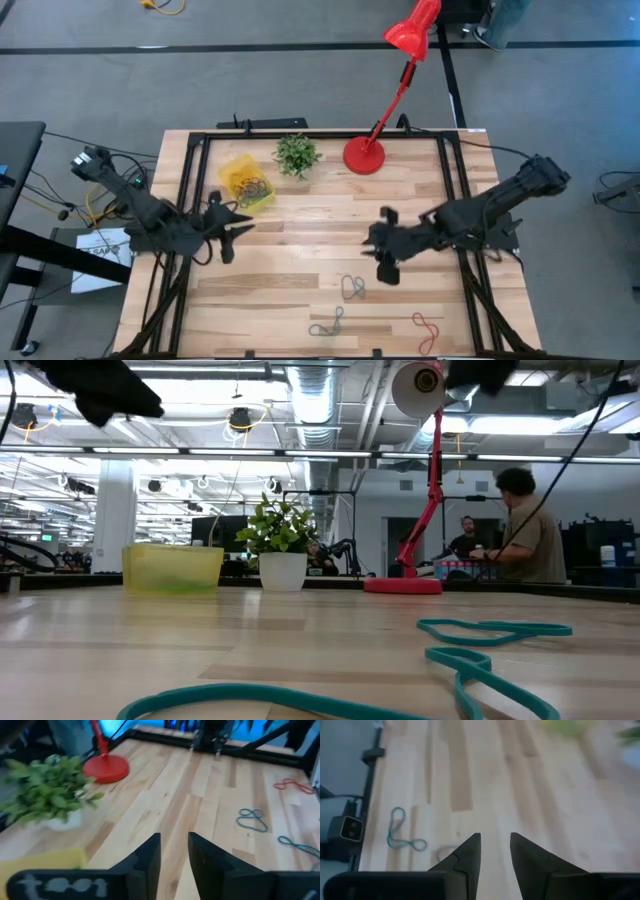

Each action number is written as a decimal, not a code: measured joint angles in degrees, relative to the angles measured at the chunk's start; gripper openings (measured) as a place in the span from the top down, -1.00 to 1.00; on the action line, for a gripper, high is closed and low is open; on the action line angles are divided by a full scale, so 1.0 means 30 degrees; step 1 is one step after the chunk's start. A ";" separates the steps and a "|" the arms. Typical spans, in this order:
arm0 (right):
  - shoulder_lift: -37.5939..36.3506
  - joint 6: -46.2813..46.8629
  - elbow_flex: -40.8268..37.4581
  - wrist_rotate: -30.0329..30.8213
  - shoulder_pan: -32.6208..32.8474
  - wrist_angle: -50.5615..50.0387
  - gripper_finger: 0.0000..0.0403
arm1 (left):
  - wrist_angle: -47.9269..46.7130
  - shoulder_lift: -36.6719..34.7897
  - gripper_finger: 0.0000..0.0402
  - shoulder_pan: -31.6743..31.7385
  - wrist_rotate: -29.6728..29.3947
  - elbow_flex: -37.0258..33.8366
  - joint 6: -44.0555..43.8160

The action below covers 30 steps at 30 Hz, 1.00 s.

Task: Pick and place items into bin
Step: Put the blue rubber band into the yellow bin

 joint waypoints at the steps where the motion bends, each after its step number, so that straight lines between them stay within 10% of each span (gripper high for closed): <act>1: -0.0116 -0.0002 -0.1418 -0.0094 0.0110 0.1998 0.51 | 0.1129 0.0160 0.56 -0.0031 -0.0017 -0.0598 0.0392; 6: 0.1415 0.0266 -0.5414 -0.0565 0.0993 0.8251 0.51 | 0.4545 0.0857 0.56 -0.0038 0.0024 -0.2064 0.1142; 30: 0.9538 0.5493 -0.4720 -0.0722 0.2718 0.9714 0.53 | 0.4622 0.1142 0.56 -0.0031 0.0002 -0.2089 0.0315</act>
